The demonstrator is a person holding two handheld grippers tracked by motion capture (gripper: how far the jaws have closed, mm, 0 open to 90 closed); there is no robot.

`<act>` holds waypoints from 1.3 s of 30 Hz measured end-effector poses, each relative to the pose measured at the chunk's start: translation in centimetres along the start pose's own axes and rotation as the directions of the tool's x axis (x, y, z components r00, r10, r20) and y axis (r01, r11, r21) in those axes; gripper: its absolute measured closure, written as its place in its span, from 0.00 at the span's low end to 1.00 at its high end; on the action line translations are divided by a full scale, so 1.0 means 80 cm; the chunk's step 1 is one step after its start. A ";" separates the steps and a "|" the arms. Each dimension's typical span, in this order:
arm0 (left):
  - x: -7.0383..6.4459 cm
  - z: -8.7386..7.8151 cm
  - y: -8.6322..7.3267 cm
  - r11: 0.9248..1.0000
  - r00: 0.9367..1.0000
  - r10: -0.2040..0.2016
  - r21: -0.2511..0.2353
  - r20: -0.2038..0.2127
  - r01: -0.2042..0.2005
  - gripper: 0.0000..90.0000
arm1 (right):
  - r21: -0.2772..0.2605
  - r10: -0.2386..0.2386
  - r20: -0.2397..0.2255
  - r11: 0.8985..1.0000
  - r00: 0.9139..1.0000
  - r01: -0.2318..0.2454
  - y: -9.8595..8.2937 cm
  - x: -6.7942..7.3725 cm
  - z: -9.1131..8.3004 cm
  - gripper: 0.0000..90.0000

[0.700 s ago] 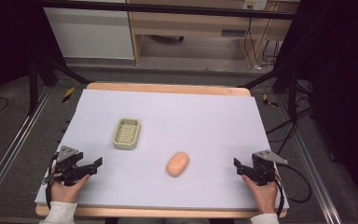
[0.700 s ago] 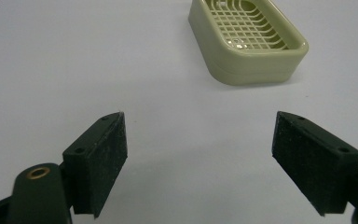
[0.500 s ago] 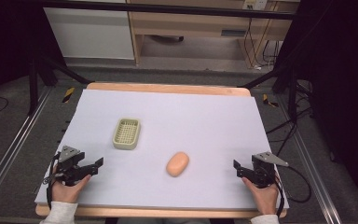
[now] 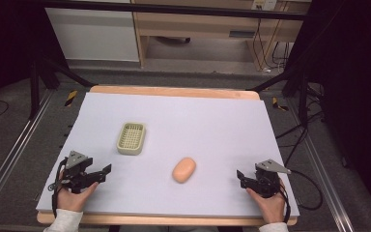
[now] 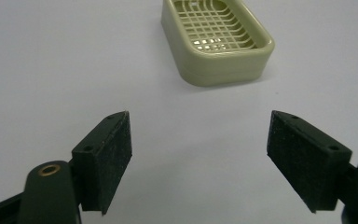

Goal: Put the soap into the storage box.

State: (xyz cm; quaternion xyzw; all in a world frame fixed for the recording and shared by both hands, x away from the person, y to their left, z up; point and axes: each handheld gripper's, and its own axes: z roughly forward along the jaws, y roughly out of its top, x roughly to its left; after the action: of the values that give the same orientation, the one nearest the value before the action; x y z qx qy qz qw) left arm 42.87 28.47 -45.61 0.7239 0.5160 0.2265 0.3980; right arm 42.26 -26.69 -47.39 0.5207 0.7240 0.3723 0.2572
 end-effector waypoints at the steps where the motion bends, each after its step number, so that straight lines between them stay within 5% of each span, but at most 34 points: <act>1: -0.004 0.000 0.001 1.000 1.000 0.009 -0.004 0.005 -0.008 0.24 | -0.002 -0.009 -0.003 1.000 1.000 0.009 0.000 0.000 0.000 0.25; 26: -0.047 0.001 0.019 0.997 0.994 0.080 -0.005 0.080 -0.080 0.24 | -0.012 -0.021 -0.031 1.000 0.999 0.021 0.006 0.012 -0.003 0.26; 39: -0.078 0.016 0.041 0.988 0.982 0.150 0.001 0.113 -0.152 0.23 | -0.026 -0.029 -0.020 0.999 0.999 0.029 0.013 0.012 -0.003 0.26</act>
State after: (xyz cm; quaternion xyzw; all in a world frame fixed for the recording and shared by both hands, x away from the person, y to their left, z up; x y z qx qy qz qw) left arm 43.42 21.77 -43.23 0.7745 0.4374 0.2123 0.4048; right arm 42.34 -25.69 -46.40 0.5028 0.7293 0.3831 0.2619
